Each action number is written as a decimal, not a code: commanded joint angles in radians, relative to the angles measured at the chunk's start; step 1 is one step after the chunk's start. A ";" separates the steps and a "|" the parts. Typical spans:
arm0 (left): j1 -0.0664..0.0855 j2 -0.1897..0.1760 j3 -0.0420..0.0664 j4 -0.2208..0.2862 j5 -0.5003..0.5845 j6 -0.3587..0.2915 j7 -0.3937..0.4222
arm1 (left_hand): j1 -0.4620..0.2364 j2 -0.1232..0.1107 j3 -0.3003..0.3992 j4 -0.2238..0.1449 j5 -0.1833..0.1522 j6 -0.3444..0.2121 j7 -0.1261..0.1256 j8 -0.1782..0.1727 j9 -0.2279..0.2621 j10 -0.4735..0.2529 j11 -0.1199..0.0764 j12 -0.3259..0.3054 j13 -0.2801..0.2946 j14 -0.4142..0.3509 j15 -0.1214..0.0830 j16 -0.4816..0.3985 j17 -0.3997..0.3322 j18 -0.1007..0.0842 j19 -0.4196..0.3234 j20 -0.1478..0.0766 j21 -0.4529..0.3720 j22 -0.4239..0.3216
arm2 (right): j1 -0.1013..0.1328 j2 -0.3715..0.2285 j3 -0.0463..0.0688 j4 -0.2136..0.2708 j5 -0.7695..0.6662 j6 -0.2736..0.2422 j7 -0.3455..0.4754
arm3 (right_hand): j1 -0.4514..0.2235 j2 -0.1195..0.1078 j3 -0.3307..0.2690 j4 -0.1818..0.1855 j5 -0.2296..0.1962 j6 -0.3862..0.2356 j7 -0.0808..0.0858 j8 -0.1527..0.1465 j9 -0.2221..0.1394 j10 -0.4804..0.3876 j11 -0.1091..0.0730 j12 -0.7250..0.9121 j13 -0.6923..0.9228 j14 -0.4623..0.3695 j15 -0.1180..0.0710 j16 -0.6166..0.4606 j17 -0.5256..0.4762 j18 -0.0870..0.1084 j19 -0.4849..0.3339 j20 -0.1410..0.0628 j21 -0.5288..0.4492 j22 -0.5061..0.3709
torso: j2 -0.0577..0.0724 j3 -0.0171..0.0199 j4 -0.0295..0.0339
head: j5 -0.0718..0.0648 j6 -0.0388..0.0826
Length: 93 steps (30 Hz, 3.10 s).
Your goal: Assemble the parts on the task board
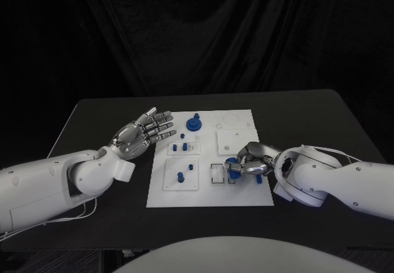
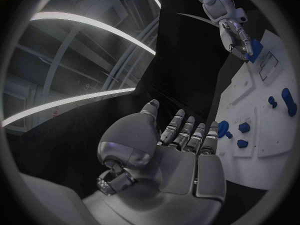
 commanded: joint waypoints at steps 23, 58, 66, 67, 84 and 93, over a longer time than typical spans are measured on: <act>-0.003 0.007 0.001 -0.006 0.000 0.021 0.007 | 0.009 -0.002 0.006 0.001 0.004 -0.004 0.092 0.006 0.000 0.002 0.005 0.003 0.001 0.002 0.004 0.006 0.002 -0.021 0.007 -0.002 0.005 0.001 | 0.001 0.070 0.000 -0.047 0.015 0.052 -0.041 | -0.059 0.022 0.065 -0.054 -0.246 0.008 0.017 -0.074 -0.022 0.101 0.017 0.003 0.263 0.099 0.014 -0.006 0.241 -0.006 0.051 0.011 -0.007 0.219 | 0.002 0.0000 0.0001 | 0.007 0.000; -0.013 0.008 0.001 -0.009 0.000 0.023 0.002 | 0.008 -0.001 0.007 0.001 0.005 -0.004 0.091 0.006 0.000 0.001 0.004 0.004 0.001 0.002 0.006 0.007 0.002 -0.022 0.008 -0.002 0.005 0.002 | 0.000 0.091 0.000 -0.070 0.015 0.051 -0.033 | -0.162 0.053 -0.064 0.023 -0.482 0.022 0.023 -0.123 -0.041 0.101 0.023 0.003 0.263 0.093 0.020 -0.016 0.215 0.001 0.039 0.017 -0.033 0.210 | 0.001 0.0007 -0.0001 | 0.012 0.000; -0.013 0.007 0.001 -0.007 0.000 0.022 0.001 | 0.009 -0.001 0.008 0.000 0.005 -0.004 0.090 0.006 0.000 0.001 0.003 0.005 0.001 0.002 0.006 0.007 0.002 -0.022 0.008 -0.002 0.005 0.002 | 0.000 0.086 0.001 -0.067 0.015 0.039 -0.021 | -0.174 0.067 -0.068 0.023 -0.470 0.023 0.023 -0.126 -0.042 0.101 0.023 0.003 0.263 0.093 0.020 -0.016 0.214 0.002 0.038 0.017 -0.036 0.209 | 0.002 0.0004 0.0001 | 0.014 0.000; -0.014 0.006 0.001 -0.007 0.000 0.022 0.001 | 0.009 -0.001 0.008 0.000 0.005 -0.004 0.090 0.006 0.000 0.001 0.003 0.005 0.001 0.002 0.006 0.007 0.002 -0.022 0.008 -0.002 0.005 0.002 | 0.000 0.085 0.001 -0.065 0.015 0.037 -0.019 | -0.179 0.068 -0.070 0.024 -0.471 0.025 0.023 -0.126 -0.043 0.101 0.023 0.003 0.263 0.093 0.020 -0.016 0.214 0.002 0.038 0.017 -0.036 0.209 | 0.002 0.0005 0.0000 | 0.015 0.000; -0.017 0.006 0.001 -0.010 0.000 0.025 -0.002 | 0.009 -0.001 0.010 0.000 0.006 -0.004 0.090 0.007 0.000 0.001 0.003 0.005 0.001 0.002 0.006 0.008 0.002 -0.022 0.008 -0.002 0.005 0.002 | 0.001 0.018 0.001 -0.002 0.015 -0.072 0.072 | -0.229 0.103 -0.139 0.025 -0.409 0.055 0.011 -0.101 -0.019 0.101 0.012 0.003 0.263 0.097 0.011 -0.009 0.231 -0.001 0.045 0.010 -0.025 0.214 | 0.001 0.0011 -0.0013 | 0.022 0.000; -0.018 0.006 0.001 -0.010 0.000 0.026 -0.002 | 0.009 -0.001 0.011 0.000 0.006 -0.004 0.090 0.007 0.000 0.001 0.003 0.006 0.001 0.002 0.006 0.008 0.002 -0.023 0.008 -0.002 0.005 0.002 | 0.001 0.001 0.001 0.002 0.015 -0.026 0.060 | -0.255 0.127 -0.165 0.026 -0.422 0.051 0.009 -0.093 -0.006 0.101 0.011 0.003 0.263 0.097 0.010 -0.008 0.233 -0.001 0.045 0.008 -0.025 0.214 | -0.001 0.0009 -0.0004 | 0.028 0.000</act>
